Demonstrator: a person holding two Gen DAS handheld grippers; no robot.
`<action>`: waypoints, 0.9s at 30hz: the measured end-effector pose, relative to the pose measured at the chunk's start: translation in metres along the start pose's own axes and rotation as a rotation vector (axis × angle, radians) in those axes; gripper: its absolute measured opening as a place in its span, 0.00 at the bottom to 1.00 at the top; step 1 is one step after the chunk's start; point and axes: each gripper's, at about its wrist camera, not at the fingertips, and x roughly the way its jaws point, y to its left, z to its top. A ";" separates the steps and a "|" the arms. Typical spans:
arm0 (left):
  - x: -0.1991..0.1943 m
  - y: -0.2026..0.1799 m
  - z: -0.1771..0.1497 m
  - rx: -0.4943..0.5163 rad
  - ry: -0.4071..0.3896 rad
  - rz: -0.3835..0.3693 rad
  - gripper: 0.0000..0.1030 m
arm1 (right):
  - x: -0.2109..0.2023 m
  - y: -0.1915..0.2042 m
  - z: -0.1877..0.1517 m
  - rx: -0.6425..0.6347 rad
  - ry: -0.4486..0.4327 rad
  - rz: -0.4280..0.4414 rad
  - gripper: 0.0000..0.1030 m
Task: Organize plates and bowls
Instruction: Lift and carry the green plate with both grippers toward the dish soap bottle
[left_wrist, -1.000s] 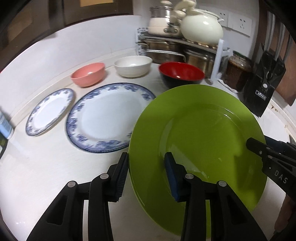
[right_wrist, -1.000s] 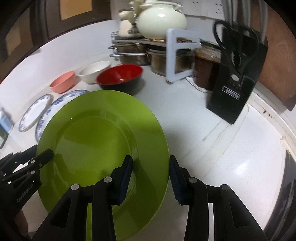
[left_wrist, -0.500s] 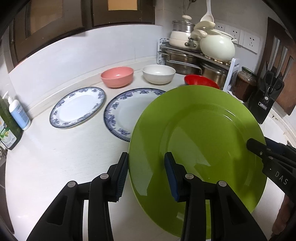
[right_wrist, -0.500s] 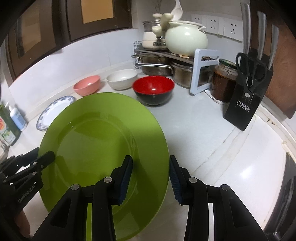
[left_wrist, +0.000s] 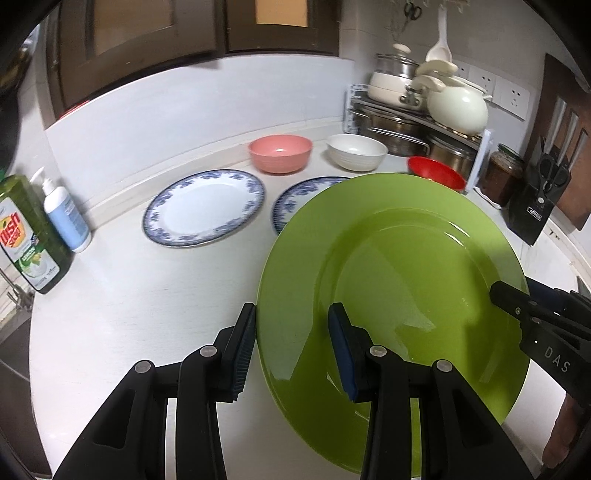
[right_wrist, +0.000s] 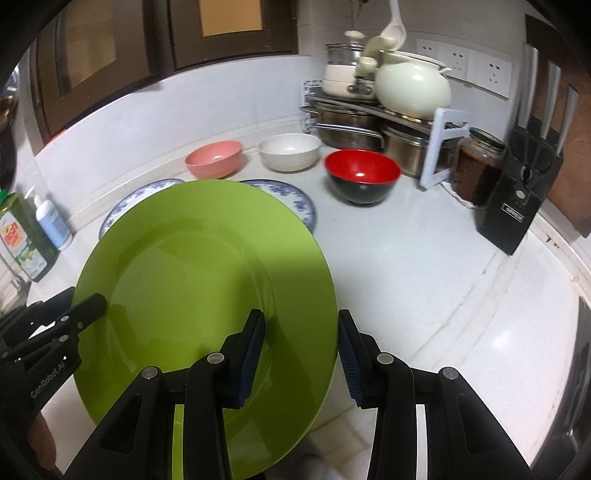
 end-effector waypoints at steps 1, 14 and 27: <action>0.000 0.007 -0.001 -0.004 0.001 0.002 0.38 | 0.000 0.006 0.000 -0.003 -0.001 0.001 0.40; 0.008 0.085 -0.013 -0.067 0.026 0.061 0.38 | 0.020 0.087 -0.003 -0.069 0.034 0.053 0.40; 0.027 0.136 -0.034 -0.125 0.090 0.116 0.38 | 0.050 0.138 -0.009 -0.128 0.100 0.106 0.40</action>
